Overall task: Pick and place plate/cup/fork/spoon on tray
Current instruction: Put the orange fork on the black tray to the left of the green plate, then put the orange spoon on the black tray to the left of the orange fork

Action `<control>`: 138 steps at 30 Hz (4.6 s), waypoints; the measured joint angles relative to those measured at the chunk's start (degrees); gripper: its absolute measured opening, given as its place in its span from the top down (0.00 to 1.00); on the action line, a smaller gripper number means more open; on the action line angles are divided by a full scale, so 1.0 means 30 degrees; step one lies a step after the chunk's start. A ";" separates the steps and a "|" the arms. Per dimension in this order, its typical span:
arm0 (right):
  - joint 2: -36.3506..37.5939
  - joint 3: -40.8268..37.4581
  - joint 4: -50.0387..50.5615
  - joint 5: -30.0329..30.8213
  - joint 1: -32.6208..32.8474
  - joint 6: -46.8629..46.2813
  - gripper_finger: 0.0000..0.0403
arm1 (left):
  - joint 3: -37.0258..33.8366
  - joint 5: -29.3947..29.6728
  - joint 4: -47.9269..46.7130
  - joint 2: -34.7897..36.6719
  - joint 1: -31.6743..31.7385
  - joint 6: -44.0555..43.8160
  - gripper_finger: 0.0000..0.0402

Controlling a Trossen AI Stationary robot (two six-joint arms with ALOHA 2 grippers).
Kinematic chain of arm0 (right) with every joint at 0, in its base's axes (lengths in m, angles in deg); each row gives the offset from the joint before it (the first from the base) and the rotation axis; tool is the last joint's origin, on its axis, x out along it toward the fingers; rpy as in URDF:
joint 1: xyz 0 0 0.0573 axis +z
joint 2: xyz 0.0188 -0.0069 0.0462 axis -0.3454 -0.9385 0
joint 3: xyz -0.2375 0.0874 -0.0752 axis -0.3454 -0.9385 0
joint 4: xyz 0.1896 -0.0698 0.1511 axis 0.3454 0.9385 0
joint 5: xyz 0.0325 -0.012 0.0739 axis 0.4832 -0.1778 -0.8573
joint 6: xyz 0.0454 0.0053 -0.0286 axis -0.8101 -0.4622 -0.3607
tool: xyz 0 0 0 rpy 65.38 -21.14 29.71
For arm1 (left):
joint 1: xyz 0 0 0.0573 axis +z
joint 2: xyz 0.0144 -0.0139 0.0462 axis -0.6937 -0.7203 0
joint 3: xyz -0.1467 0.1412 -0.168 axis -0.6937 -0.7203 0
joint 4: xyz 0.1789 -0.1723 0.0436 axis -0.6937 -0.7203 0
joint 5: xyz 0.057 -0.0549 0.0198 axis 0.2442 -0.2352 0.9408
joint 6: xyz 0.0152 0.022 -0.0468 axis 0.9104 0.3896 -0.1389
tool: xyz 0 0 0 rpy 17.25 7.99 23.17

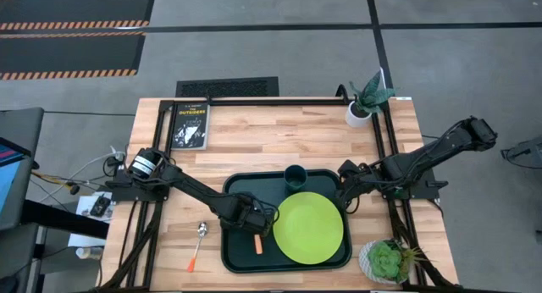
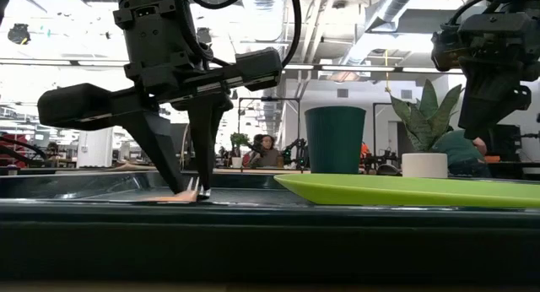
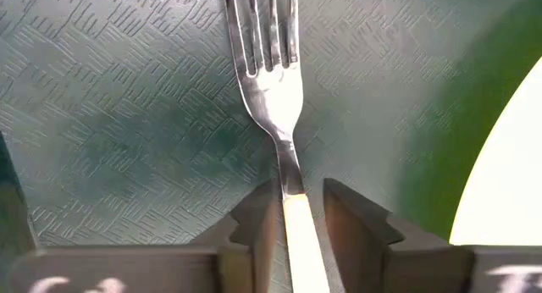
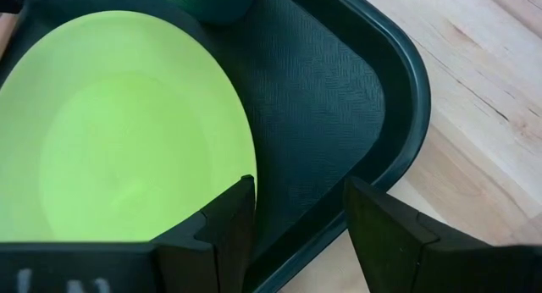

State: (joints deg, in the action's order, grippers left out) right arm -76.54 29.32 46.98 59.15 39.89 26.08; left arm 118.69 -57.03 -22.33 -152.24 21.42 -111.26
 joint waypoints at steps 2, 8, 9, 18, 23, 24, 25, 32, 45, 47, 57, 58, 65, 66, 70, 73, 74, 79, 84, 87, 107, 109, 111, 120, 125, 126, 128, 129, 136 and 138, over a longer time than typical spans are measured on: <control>0.0000 0.0000 0.0000 0.0000 0.0000 0.0007 0.49 | 0.0000 -0.0003 -0.0014 0.0000 0.0000 0.0079 0.73; 0.0000 0.0000 0.0000 0.0000 0.0000 0.0022 0.49 | 0.0000 0.0316 -0.0344 -0.0007 0.0003 0.0007 0.67; 0.0000 0.0000 0.0000 0.0000 0.0000 0.0029 0.49 | 0.0000 0.0469 -0.0419 -0.0007 0.0028 0.0003 0.67; 0.0000 0.0000 0.0000 -0.0007 0.0000 0.0058 0.49 | 0.0000 0.0929 -0.0101 -0.0007 0.0621 0.1252 0.68; 0.0000 0.0000 0.0007 -0.0007 0.0000 0.0058 0.49 | 0.0000 -0.0052 0.0055 -0.0015 0.0613 0.2014 0.68; 0.0000 0.0000 0.0007 -0.0007 0.0000 0.0058 0.49 | 0.0000 -0.0252 0.0047 -0.0015 0.0605 0.2170 0.68; 0.0000 0.0000 0.0007 -0.0007 0.0000 0.0058 0.49 | 0.0000 -0.0399 0.0013 -0.0015 0.0601 0.2232 0.68; 0.0000 0.0000 0.0004 -0.0007 0.0000 0.0058 0.49 | 0.0000 -0.0418 -0.0510 -0.0015 0.0605 0.2312 0.68; 0.0000 0.0000 0.0219 -0.0007 0.0000 0.0051 0.49 | 0.0015 -0.1419 -0.3041 0.3186 -0.0578 0.4737 0.68; 0.0000 0.0000 0.0269 -0.0007 0.0000 0.0051 0.49 | 0.0015 -0.2049 -0.3874 0.3464 -0.1327 0.4731 0.66; 0.0000 0.0000 0.0692 0.0001 -0.0008 0.0051 0.49 | -0.0058 -0.3312 -0.6493 0.3490 -0.5389 0.0475 0.38; 0.0000 0.0000 0.0692 0.0007 -0.0036 0.0051 0.49 | -0.0059 -0.3180 -0.7019 0.3490 -0.5696 -0.0263 0.36; 0.0000 0.0000 0.0592 -0.0048 -0.0684 0.0848 0.49 | -0.1233 -0.2706 -0.7305 0.3475 -0.7463 -0.3484 0.36; 0.0007 0.0000 0.0575 -0.0059 -0.0758 0.0948 0.49 | -0.1514 -0.2701 -0.7108 0.3475 -0.7575 -0.3502 0.37; 0.0000 0.0000 0.0568 -0.0186 -0.0994 0.1013 0.49 | -0.2780 -0.2931 -0.6088 0.3475 -0.7650 -0.3247 0.40; 0.0000 0.0000 0.0568 -0.0495 -0.1001 0.1027 0.49 | -0.3792 -0.3307 -0.4785 0.3475 -0.7451 -0.2512 0.41; 0.0000 0.0000 0.0561 -0.0517 -0.0998 0.1020 0.49 | -0.4059 -0.3355 -0.4523 0.3476 -0.7384 -0.2323 0.41; 0.0001 0.0000 0.0568 -0.0576 -0.0991 0.1064 0.49 | -0.5087 -0.3846 -0.3990 0.3475 -0.7022 -0.1373 0.41; 0.0000 0.0000 0.0576 -0.0590 -0.0991 0.1067 0.49 | -0.5916 -0.3976 -0.2620 0.3631 -0.6951 -0.0456 0.41; 0.0000 0.0000 0.0582 -0.0590 -0.0991 0.1064 0.49 | -0.6331 -0.4078 -0.2010 0.3656 -0.6951 -0.0580 0.41; 0.0002 0.0000 0.0568 -0.0561 -0.1362 0.1020 0.49 | -0.6411 -0.4491 -0.1241 0.3563 -0.6819 0.0250 0.98; 0.0000 0.0000 0.0575 -0.0561 -0.1362 0.1021 0.49 | -0.6411 -0.4498 -0.1260 0.3563 -0.6820 0.0243 0.98; 0.0000 0.0000 0.0568 -0.0556 -0.1362 0.1040 0.49 | -0.6411 -0.4701 -0.1275 0.3563 -0.6655 0.0243 0.99; 0.0000 0.0000 0.0583 -0.0512 -0.1362 0.1360 0.49 | -0.6541 -0.5359 -0.1414 0.4381 -0.5828 0.0535 1.00; 0.0000 0.0000 0.0590 -0.0452 -0.1362 0.1362 0.49 | -0.6557 -0.5609 -0.1936 0.5379 -0.5474 -0.0030 1.00; 0.0000 0.0000 0.0583 -0.0436 -0.1362 0.1363 0.49 | -0.6557 -0.5640 -0.2114 0.5640 -0.5404 -0.0244 1.00; 0.0006 0.0000 0.0583 -0.0221 -0.1362 0.1384 0.49 | -0.6557 -0.5490 -0.2169 0.6312 -0.5281 -0.0705 1.00; 0.0003 0.0000 0.0583 -0.0100 -0.1362 0.1382 0.49 | -0.6543 -0.5240 -0.2142 0.6688 -0.5208 -0.1014 1.00; 0.0000 0.0000 0.0576 0.0124 -0.1362 0.1413 0.49 | -0.6513 -0.1125 -0.2258 0.9254 -0.4316 -0.3787 1.00; 0.0000 0.0000 0.0576 0.0138 -0.1362 0.1413 0.49 | -0.6490 -0.0311 -0.2255 0.9582 -0.3831 -0.3795 1.00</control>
State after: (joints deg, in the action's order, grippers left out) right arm -76.54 29.32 48.70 59.57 35.80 30.32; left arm 99.22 -57.96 -29.09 -123.49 9.93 -122.64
